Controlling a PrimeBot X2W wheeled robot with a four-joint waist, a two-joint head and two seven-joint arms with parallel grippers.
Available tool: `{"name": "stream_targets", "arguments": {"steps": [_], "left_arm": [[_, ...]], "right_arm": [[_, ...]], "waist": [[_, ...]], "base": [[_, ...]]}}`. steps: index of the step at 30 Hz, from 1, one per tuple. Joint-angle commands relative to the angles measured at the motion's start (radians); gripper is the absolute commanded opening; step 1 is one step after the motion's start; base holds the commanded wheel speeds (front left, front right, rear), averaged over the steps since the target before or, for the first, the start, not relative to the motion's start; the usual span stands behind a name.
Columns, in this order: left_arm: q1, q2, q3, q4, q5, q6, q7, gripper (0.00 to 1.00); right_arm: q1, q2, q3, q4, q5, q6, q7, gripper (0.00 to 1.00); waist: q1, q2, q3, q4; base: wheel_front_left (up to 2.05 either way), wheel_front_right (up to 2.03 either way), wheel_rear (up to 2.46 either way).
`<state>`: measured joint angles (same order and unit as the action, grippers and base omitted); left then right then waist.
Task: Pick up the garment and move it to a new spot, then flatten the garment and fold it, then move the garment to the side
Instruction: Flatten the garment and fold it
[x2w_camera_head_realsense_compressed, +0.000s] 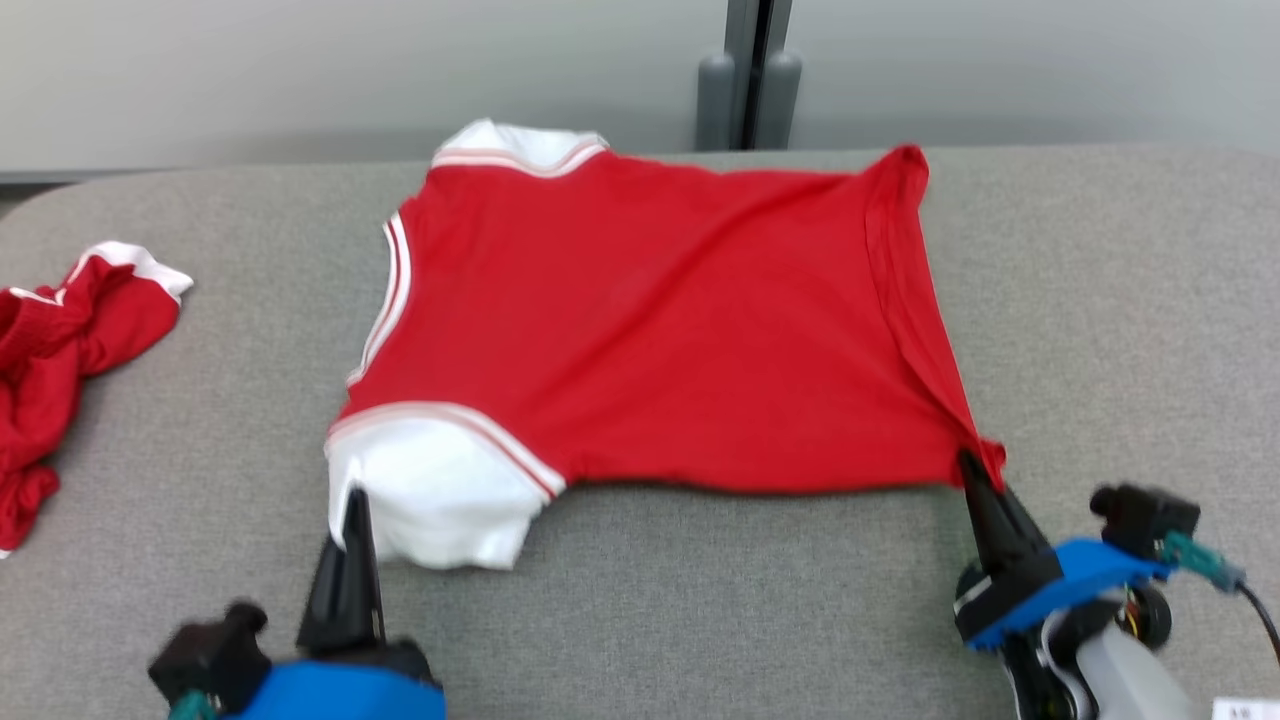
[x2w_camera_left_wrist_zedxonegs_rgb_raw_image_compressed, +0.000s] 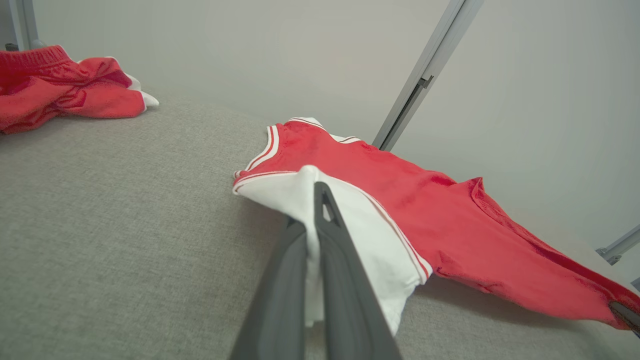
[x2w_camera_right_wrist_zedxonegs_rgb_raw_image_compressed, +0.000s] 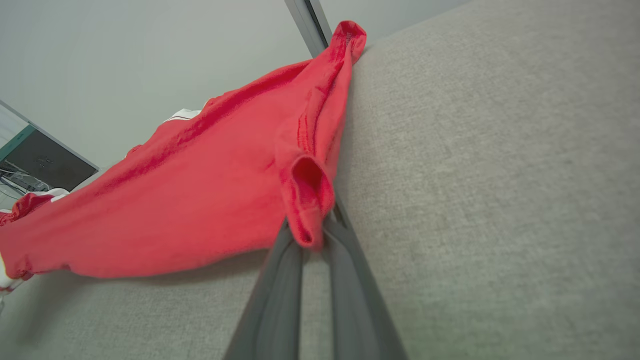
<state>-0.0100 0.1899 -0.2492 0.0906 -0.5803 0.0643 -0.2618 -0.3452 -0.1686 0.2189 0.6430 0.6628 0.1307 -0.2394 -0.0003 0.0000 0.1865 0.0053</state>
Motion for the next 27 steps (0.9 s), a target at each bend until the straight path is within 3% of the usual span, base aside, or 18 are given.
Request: {"name": "stream_targets", "arguments": {"steps": [1,9,14,27], "left_arm": [[0.052,0.001,-0.002,-0.017,0.002,0.009,-0.004,0.0],[0.23,0.014,-0.035,-0.104,0.017,0.044,0.015,0.0],[0.277,0.014,-0.054,-0.148,0.011,0.055,0.04,0.0],[0.214,0.043,-0.065,-0.134,0.028,0.042,0.057,0.0]], "right_arm": [[0.056,-0.008,-0.014,-0.026,0.005,0.0,0.009,0.0],[0.297,-0.009,-0.118,-0.201,-0.025,0.0,0.094,0.0],[0.411,0.026,-0.197,-0.329,-0.055,0.0,0.183,0.0],[0.441,0.1,-0.254,-0.481,-0.093,0.0,0.325,0.0]], "waist": [[0.0003,0.0,-0.026,-0.007],[0.0003,0.0,-0.09,0.017],[0.0003,0.0,-0.095,0.023],[0.0003,0.0,-0.095,0.001]], "base": [[0.0,0.0,0.0],[0.0,0.0,0.0],[0.0,0.0,0.0],[0.0,0.0,0.0]]}}
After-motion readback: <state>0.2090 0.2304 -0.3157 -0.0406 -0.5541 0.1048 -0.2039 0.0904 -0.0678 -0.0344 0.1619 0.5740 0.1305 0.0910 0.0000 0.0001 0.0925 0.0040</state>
